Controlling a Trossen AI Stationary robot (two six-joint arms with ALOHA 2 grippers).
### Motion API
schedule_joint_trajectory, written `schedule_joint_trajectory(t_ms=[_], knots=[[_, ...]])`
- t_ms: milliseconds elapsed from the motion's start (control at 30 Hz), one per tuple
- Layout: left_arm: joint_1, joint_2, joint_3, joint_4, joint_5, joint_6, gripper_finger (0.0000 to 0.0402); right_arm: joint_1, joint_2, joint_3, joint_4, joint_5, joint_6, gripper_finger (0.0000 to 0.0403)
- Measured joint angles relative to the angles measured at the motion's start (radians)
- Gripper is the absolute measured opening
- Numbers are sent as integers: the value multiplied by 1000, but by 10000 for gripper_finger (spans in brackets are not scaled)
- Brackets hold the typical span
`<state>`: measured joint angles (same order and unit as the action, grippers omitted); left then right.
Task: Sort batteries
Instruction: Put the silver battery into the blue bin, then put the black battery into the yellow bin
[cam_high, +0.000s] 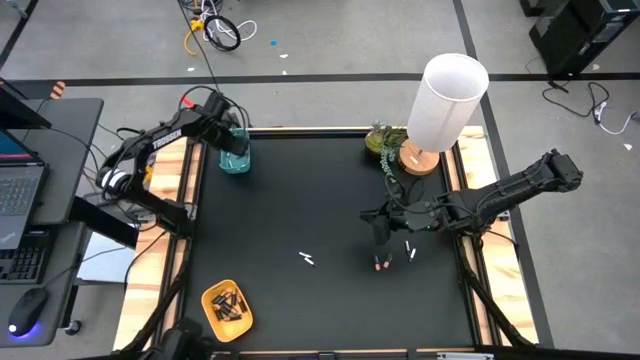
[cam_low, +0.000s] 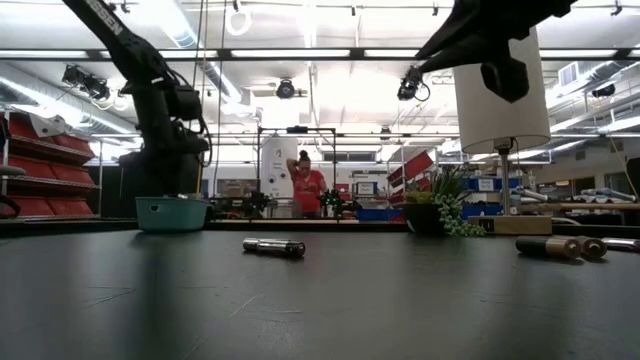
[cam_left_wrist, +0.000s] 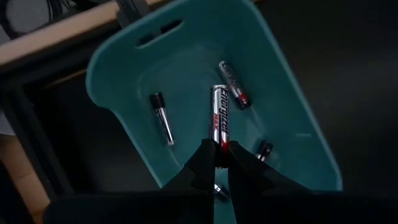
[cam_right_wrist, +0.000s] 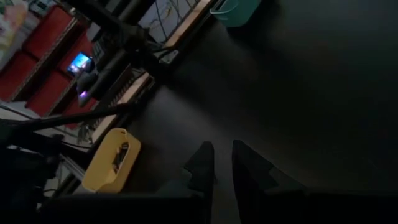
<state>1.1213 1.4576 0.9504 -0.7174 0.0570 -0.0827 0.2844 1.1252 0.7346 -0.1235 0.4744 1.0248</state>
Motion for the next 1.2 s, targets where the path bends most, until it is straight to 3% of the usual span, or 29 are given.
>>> schedule_joint_trajectory(t_ms=[533,900,1033,1200], knots=[[0,98,0,-23,-17,-3,61,13,0,0,22,0,22,45],[-4,98,60,-108,-17,-8,161,13,0,0,25,-3,-7,45],[-22,58,128,-113,23,-24,181,13,0,0,13,-28,13,45],[-138,-39,209,-70,20,-7,176,13,0,0,-110,-85,124,45]])
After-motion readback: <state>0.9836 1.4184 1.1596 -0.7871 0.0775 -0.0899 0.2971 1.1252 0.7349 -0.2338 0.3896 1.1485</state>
